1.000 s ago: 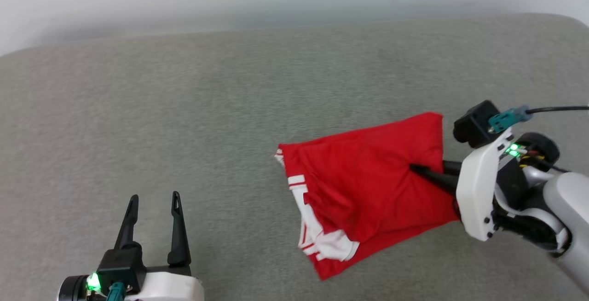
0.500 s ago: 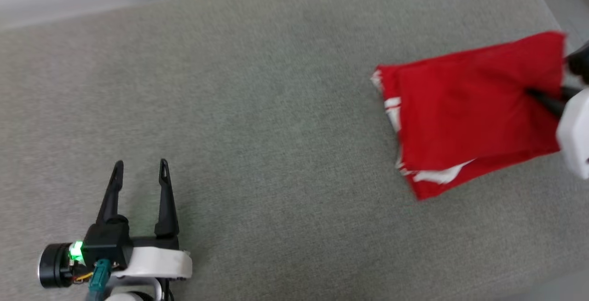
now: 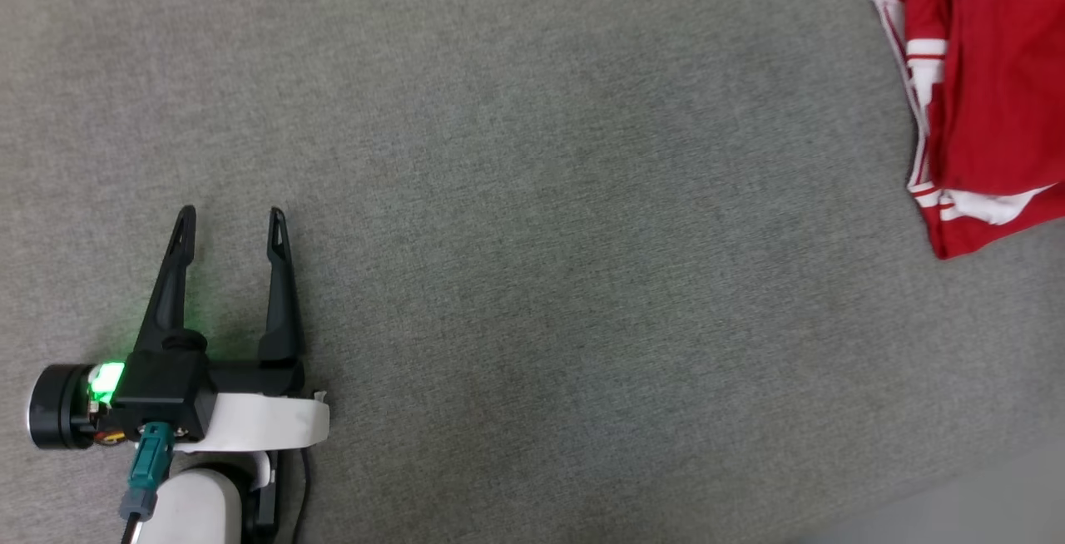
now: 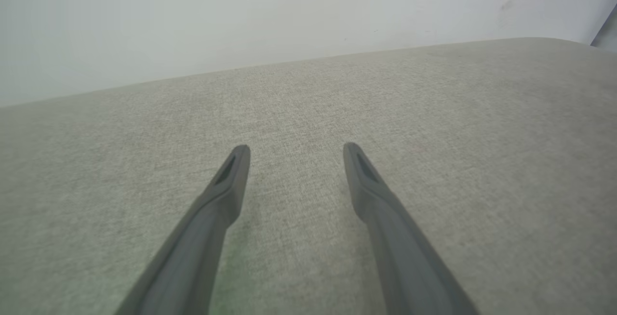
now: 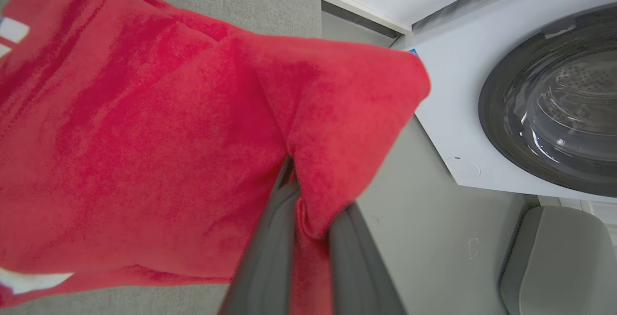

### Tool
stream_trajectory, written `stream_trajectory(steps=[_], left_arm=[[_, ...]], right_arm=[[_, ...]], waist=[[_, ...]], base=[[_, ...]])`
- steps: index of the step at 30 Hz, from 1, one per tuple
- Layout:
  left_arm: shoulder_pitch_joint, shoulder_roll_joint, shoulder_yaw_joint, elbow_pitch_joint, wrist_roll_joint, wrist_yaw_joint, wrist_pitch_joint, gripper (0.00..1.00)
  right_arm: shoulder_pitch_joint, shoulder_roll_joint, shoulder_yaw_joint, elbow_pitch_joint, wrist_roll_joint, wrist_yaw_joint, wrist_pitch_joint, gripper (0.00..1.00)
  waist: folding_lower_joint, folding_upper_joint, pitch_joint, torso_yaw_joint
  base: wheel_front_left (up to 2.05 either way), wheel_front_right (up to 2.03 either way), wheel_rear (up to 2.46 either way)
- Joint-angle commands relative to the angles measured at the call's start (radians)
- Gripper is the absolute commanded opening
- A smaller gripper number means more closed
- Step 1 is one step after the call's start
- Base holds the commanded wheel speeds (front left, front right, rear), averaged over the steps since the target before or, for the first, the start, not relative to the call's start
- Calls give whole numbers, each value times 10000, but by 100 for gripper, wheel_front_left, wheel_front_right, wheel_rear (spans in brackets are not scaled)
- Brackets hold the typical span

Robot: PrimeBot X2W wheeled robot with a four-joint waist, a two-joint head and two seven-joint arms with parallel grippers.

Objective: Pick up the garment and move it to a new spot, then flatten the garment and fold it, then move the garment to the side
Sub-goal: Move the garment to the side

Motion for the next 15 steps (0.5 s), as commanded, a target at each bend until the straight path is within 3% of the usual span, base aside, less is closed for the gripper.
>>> stream_trajectory(steps=[1,4,5,7,11,15], left_arm=[[-177,76,-2,-81,7,-1,-22,100],[-259,121,0,-73,-4,42,-19,100],[-278,122,-3,-56,-12,59,-14,100],[-234,94,-24,-29,-40,87,-13,100],[27,-55,-84,-15,-110,191,-21,100],[321,-227,-161,60,-200,317,-22,100]], right_arm=[[-282,279,-238,469,-146,-10,-244,0],[-467,631,-492,1185,-415,-10,-534,0],[-513,754,-594,1410,-512,-10,-629,9],[-543,1005,-745,1838,-719,-10,-811,100],[-665,1209,-1032,2302,-1322,-10,-1508,100],[-674,1243,-1419,2180,-2086,-10,-2923,100]], waist=[[-1,0,382,81],[-1,0,457,106],[-1,0,434,116],[-1,0,280,143],[-1,0,-319,277],[-1,0,-1059,556]], base=[[0,0,0],[0,0,0],[0,0,0],[0,0,0],[0,0,0],[0,0,0]])
